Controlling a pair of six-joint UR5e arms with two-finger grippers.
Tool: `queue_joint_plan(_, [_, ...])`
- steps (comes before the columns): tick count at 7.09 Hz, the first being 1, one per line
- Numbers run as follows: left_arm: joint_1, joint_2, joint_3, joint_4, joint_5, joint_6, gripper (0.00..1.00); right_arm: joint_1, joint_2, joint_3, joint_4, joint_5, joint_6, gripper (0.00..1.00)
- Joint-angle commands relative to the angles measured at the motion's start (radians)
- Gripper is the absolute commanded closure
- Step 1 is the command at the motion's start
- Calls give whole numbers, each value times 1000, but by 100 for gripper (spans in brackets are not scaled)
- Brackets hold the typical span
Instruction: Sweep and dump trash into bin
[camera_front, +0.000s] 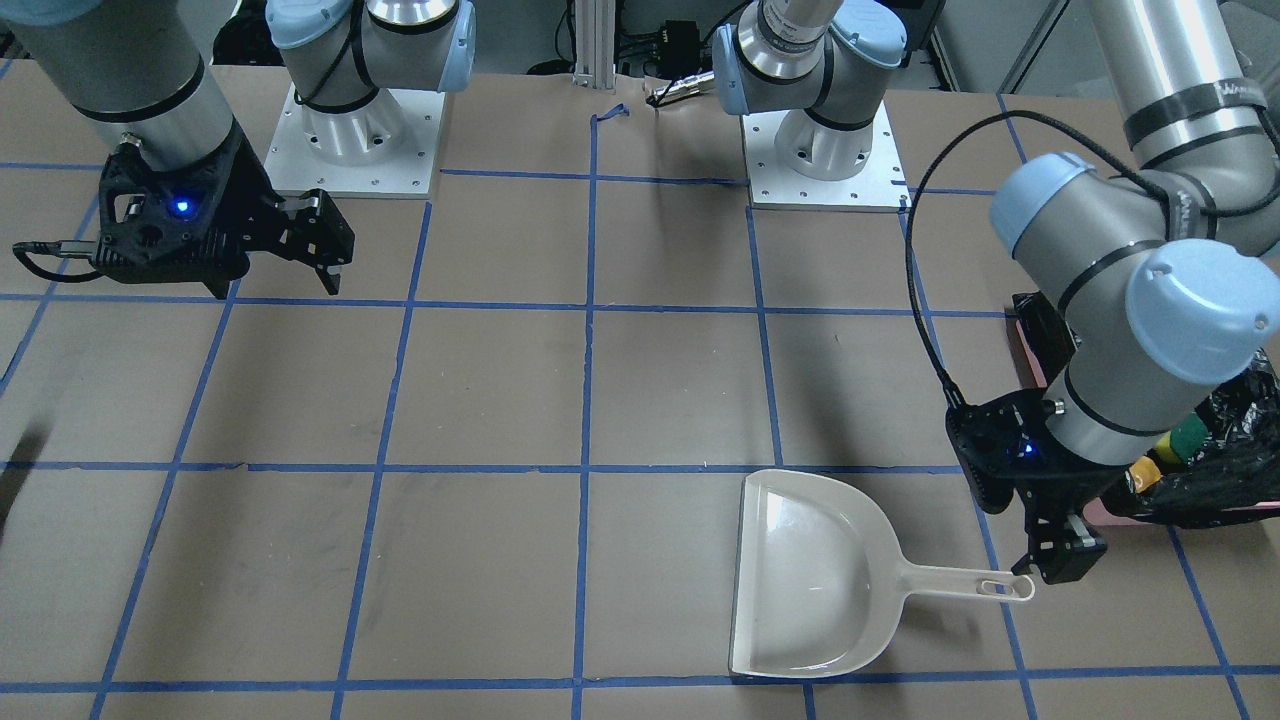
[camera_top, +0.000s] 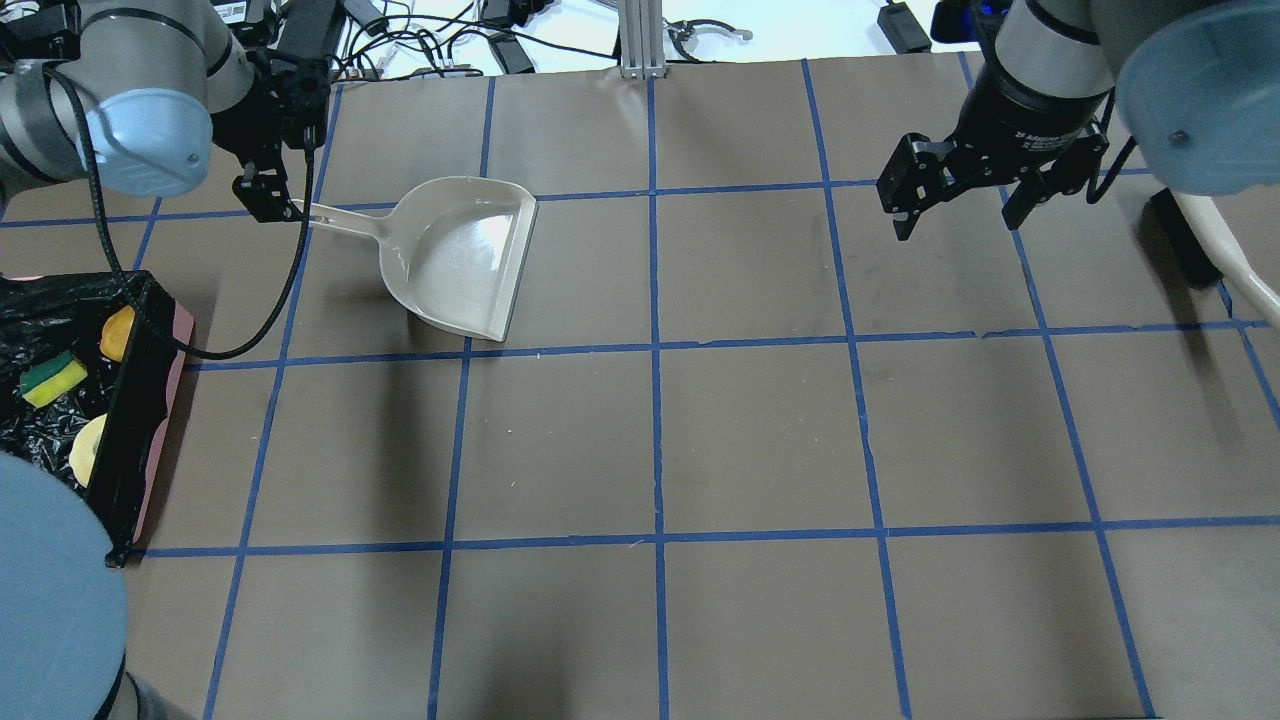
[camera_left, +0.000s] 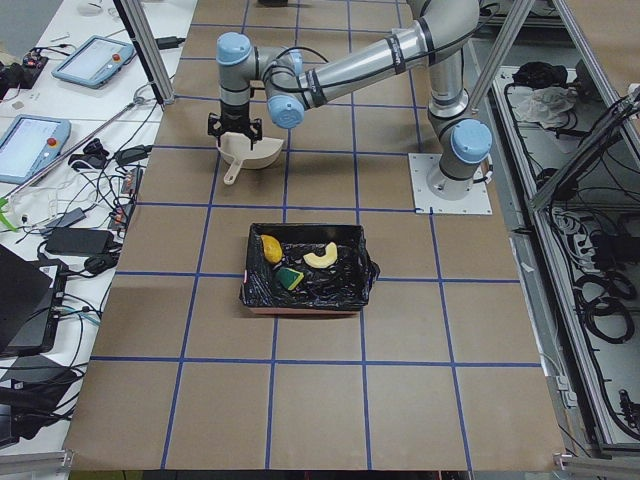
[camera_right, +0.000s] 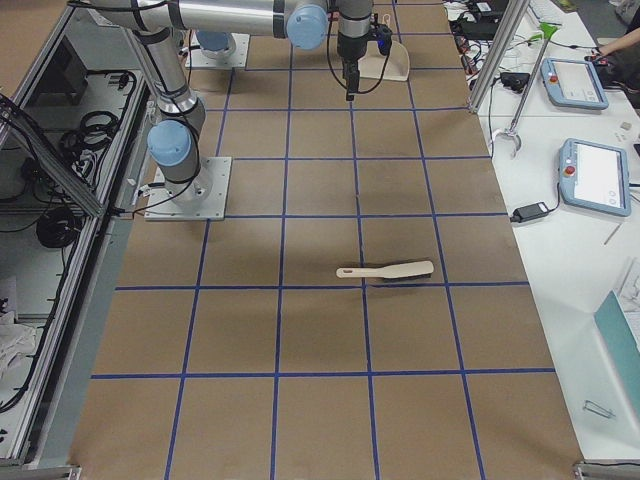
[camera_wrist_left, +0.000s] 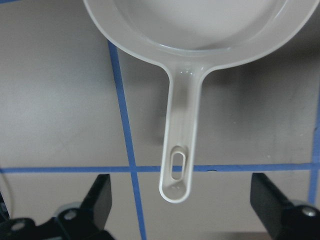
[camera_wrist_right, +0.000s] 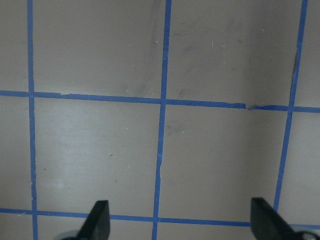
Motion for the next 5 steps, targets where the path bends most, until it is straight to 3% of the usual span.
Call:
queue_joint_plan(1, [-63, 127, -11, -98, 2, -459, 0, 0, 0, 0, 6, 0, 2, 0])
queue_joint_plan(5, [-117, 299, -45, -261, -13, -1252, 0, -2, 0, 0, 4, 3, 8, 0])
